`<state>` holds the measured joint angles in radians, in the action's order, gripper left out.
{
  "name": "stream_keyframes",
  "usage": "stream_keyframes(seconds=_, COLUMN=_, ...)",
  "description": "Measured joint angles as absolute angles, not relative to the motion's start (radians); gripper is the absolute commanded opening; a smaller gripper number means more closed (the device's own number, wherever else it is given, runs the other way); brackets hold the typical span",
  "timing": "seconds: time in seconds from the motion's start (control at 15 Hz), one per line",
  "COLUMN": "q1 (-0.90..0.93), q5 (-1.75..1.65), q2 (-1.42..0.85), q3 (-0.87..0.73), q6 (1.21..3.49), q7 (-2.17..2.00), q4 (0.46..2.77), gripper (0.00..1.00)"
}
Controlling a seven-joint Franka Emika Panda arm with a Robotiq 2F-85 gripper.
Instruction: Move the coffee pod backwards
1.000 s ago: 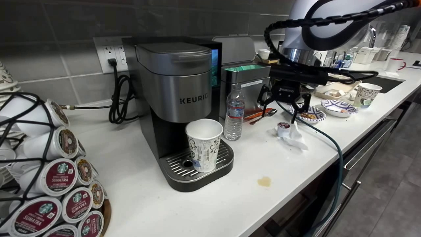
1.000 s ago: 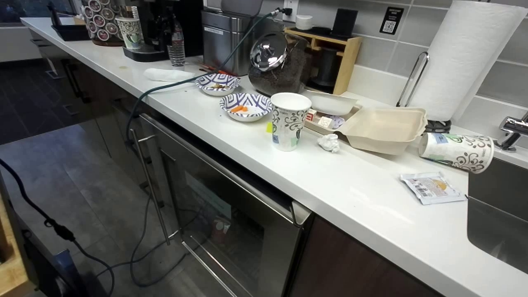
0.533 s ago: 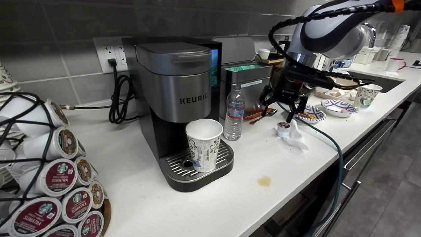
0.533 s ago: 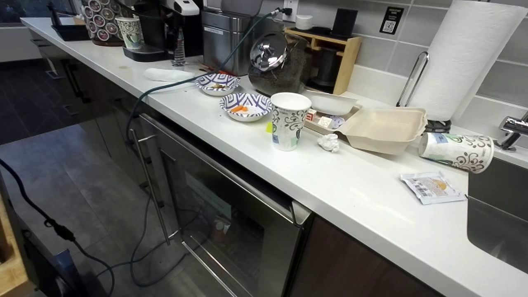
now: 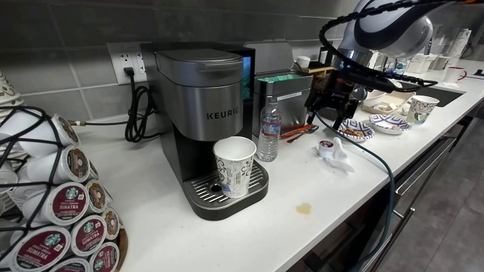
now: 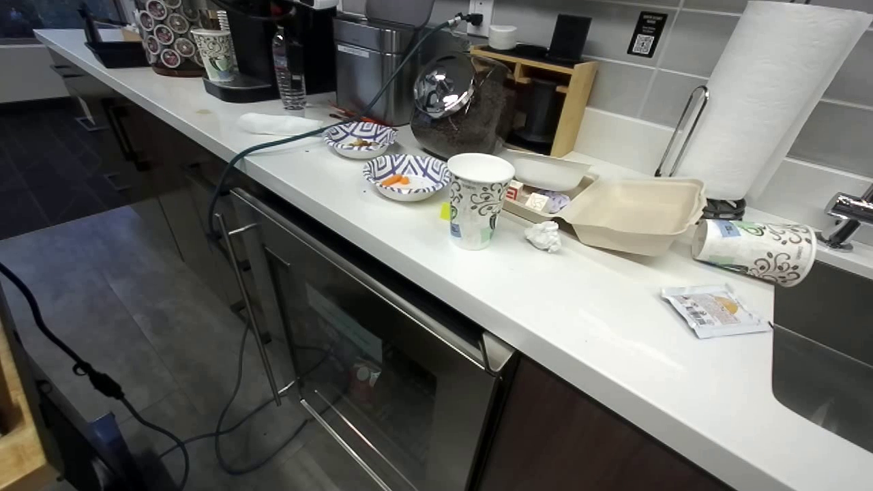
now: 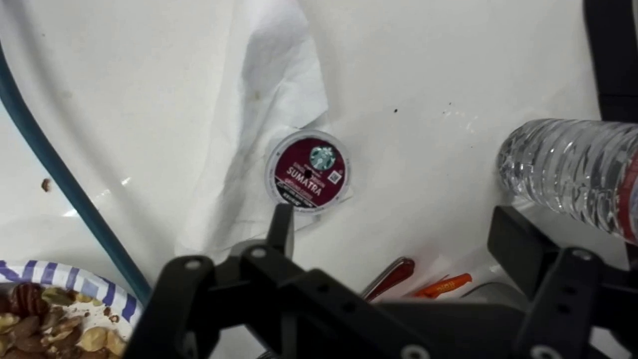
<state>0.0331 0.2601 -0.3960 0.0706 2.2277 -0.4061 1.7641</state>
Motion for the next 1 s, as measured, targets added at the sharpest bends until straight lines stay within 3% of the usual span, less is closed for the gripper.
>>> stream_keyframes(seconds=0.47, q1=0.108, q5=0.058, q2=-0.402, q3=0.000, q6=2.228, q7=-0.472, q4=1.782, gripper=1.00)
stream_keyframes(seconds=1.0, q1=0.158, q5=0.024, q2=-0.406, q3=-0.002, q6=2.226, q7=-0.487, q4=1.822, gripper=0.87)
